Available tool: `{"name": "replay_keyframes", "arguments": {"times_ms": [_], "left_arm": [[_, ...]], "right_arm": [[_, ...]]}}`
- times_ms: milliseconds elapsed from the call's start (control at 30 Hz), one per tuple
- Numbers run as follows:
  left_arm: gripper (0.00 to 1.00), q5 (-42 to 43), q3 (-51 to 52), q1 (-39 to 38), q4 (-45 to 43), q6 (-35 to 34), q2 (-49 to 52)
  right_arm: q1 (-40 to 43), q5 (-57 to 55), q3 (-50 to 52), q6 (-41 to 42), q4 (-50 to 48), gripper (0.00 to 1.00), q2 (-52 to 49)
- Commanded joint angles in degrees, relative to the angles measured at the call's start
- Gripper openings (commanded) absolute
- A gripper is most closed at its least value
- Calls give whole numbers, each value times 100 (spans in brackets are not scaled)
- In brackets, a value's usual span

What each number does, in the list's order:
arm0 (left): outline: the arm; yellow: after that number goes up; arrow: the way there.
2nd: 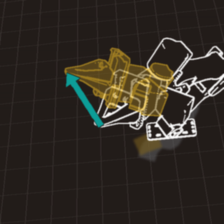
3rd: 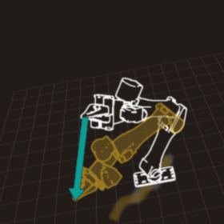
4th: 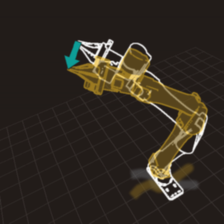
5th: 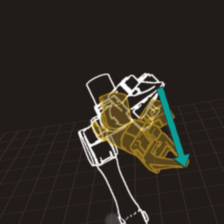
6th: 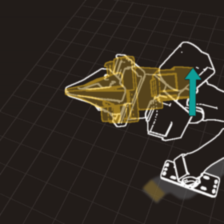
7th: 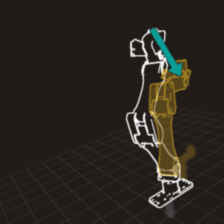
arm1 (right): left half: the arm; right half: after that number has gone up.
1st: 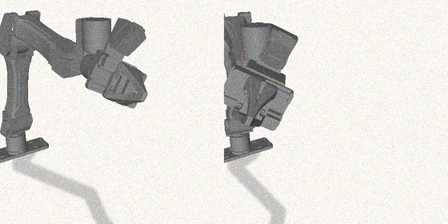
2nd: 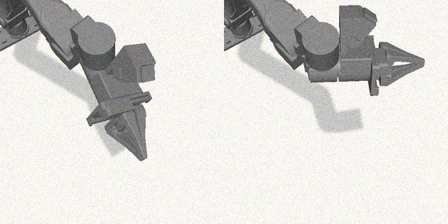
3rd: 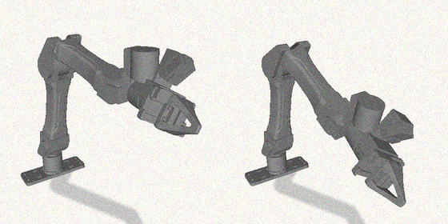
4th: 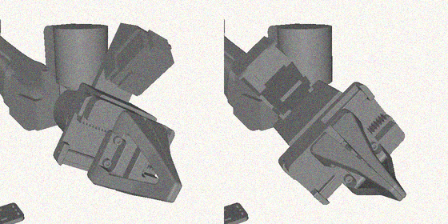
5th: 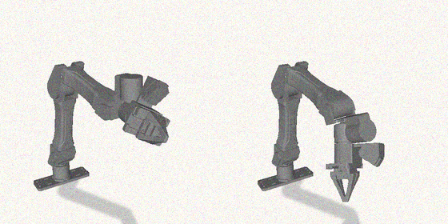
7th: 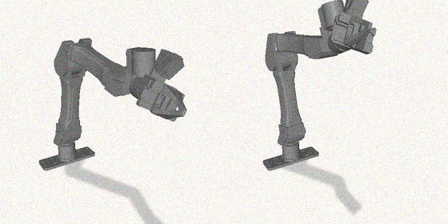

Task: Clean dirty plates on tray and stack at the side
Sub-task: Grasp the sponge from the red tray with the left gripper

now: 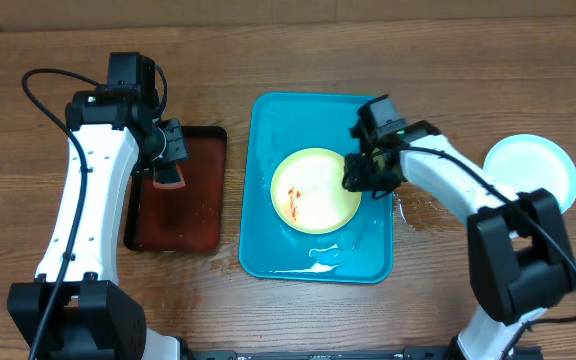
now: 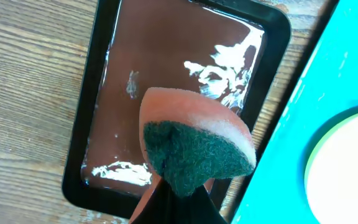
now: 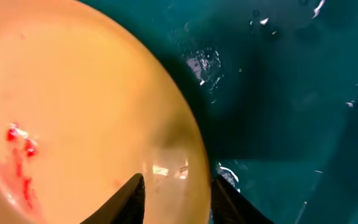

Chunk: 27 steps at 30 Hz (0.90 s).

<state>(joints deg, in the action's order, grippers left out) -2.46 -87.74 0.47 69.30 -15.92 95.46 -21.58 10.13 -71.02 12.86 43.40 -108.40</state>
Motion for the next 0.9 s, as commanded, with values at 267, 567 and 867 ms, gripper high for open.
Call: {"name": "replay_keyframes", "arguments": {"times_ms": [267,567,867], "left_arm": [[4,-44,-179,9,55,219,-74],[4,1261,-120,-601,-612,-332,-35],[4,1268,9,-2293,-1434,-1036,1143]], "right_arm": [[-155,-59,219,387,-197,4,-415],[-157,-61,219,341,-240,4,-415],[-155,-59,219,345,-221,4,-415]]}}
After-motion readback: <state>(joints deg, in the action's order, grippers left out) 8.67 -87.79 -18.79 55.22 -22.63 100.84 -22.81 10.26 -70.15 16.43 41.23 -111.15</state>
